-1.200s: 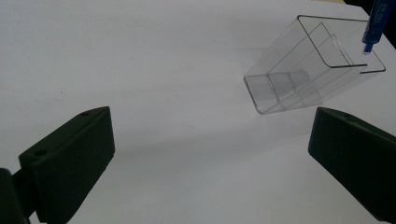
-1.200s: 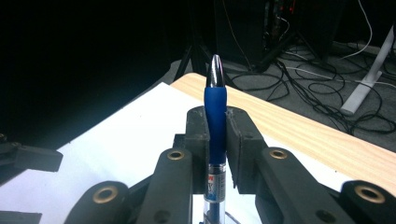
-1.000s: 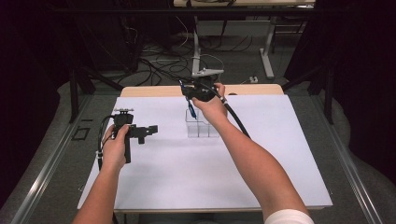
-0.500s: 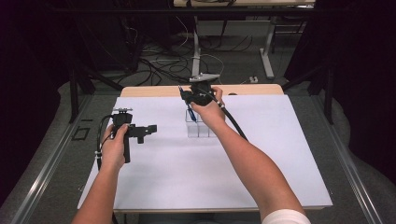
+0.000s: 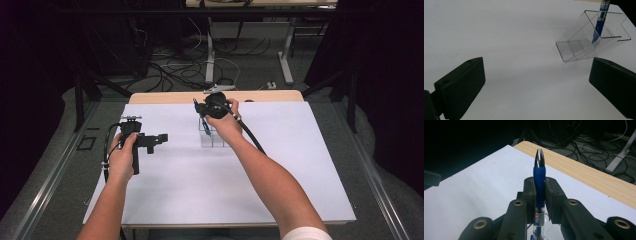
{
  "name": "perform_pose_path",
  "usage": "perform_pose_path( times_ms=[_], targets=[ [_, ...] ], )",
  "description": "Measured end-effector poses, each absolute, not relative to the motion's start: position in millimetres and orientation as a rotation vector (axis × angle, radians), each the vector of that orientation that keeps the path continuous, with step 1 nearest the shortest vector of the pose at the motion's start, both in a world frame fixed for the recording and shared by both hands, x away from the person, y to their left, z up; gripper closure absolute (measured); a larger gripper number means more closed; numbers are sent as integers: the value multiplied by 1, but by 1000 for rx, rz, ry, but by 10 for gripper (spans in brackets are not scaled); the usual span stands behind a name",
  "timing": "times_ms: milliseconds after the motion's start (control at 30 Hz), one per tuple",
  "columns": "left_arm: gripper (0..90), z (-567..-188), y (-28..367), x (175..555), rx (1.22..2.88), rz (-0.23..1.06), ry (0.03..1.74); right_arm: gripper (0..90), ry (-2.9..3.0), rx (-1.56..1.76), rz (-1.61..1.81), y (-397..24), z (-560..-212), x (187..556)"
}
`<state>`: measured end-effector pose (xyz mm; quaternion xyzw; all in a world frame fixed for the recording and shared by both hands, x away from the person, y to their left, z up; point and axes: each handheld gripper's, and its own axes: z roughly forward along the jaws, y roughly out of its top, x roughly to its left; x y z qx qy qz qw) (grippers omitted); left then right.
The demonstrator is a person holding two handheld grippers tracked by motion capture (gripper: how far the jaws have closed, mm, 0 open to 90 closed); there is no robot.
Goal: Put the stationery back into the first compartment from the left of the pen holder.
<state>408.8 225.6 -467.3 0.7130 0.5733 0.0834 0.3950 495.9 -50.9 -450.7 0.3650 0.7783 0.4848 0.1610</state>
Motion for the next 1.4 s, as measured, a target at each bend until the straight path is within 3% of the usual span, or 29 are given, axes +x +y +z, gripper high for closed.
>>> perform_pose_path(
  times_ms=[67,133,167,200,233,500,767,933,967,1200,1400],
  targets=[
    [5,-467,225,409,1810,213,1453,791,2244,1040,1384,-51,-450,495],
    [5,-467,225,409,1810,213,1453,722,2253,1038,1396,-51,-450,494],
    [5,-467,225,409,1809,212,1453,638,2241,1017,1404,-52,-449,492],
    [5,-467,225,409,1807,212,1460,638,2241,1017,1404,-52,-449,492],
    [5,-468,225,409,1805,212,1459,556,2228,1003,1415,-53,-448,490],
    [5,-467,226,408,1800,221,1460,378,2222,1009,1427,-66,-442,480],
    [5,-467,227,408,1803,221,1459,348,2220,1020,1446,-86,-432,464],
    [5,-468,226,408,1797,231,1460,218,2203,1017,1444,-100,-425,457],
    [5,-468,226,408,1797,231,1460,150,2215,1012,1415,-105,-422,454],
    [5,-468,227,408,1797,231,1460,136,2216,959,1333,-123,-416,447],
    [5,-467,228,407,1796,239,1463,73,2170,997,1341,-140,-411,441]
  ],
)
